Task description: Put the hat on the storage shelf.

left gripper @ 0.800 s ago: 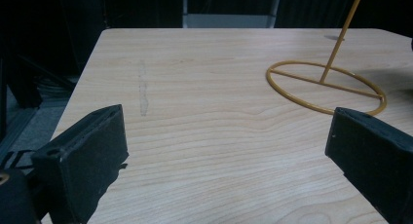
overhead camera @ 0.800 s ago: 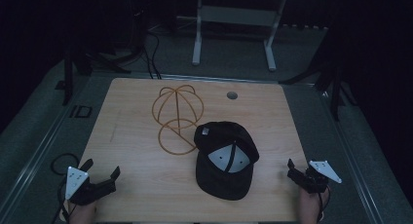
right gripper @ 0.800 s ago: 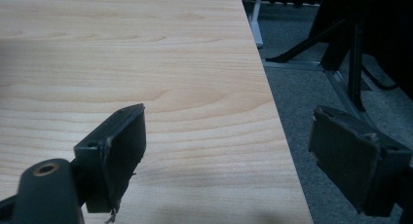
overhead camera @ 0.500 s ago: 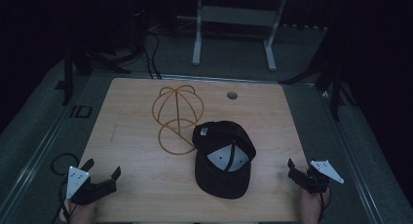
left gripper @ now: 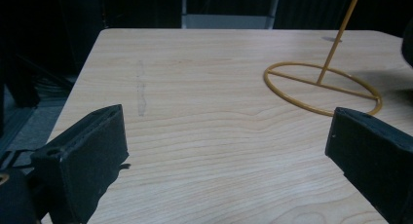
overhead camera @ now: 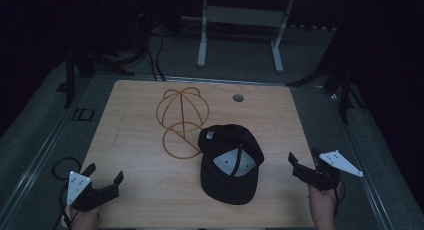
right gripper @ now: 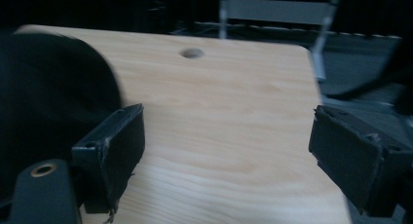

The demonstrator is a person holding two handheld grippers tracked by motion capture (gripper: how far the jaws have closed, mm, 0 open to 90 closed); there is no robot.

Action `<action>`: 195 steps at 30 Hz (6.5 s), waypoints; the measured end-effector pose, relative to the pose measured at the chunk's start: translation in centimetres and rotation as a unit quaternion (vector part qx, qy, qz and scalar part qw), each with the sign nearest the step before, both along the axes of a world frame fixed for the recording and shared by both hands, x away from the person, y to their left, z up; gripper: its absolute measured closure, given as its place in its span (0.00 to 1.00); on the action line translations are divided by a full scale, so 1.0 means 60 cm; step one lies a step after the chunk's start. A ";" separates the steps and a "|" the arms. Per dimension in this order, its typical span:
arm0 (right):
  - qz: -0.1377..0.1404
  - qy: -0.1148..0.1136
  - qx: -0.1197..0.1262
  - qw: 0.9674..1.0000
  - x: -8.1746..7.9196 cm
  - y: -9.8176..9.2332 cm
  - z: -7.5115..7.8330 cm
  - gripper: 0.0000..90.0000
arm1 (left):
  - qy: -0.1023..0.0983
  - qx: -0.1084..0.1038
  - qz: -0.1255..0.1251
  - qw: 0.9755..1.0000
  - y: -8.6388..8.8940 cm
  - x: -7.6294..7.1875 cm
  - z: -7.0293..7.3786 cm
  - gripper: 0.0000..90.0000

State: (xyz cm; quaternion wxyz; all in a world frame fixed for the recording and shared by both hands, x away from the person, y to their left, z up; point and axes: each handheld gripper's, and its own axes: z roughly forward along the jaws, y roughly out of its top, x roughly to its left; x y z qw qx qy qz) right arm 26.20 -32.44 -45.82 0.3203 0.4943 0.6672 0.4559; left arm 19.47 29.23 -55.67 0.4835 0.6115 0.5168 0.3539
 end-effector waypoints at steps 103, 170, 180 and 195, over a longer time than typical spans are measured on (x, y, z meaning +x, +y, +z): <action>0.167 -0.041 -0.084 0.981 0.020 0.238 0.156 0.99 | 0.055 -0.017 -0.318 0.946 -0.328 0.073 0.139 0.16; 0.280 -0.003 -0.029 0.960 -0.121 0.128 0.071 0.48 | -0.064 0.059 -0.268 0.960 -0.375 0.074 0.315 0.98; 0.288 -0.017 -0.011 0.958 -0.123 0.088 0.093 0.46 | -0.093 0.046 -0.330 0.938 -0.324 0.077 0.311 0.98; 0.381 -0.063 -0.077 0.919 -0.109 0.171 0.155 0.42 | -0.084 -0.015 -0.451 0.888 -0.274 0.089 0.281 0.98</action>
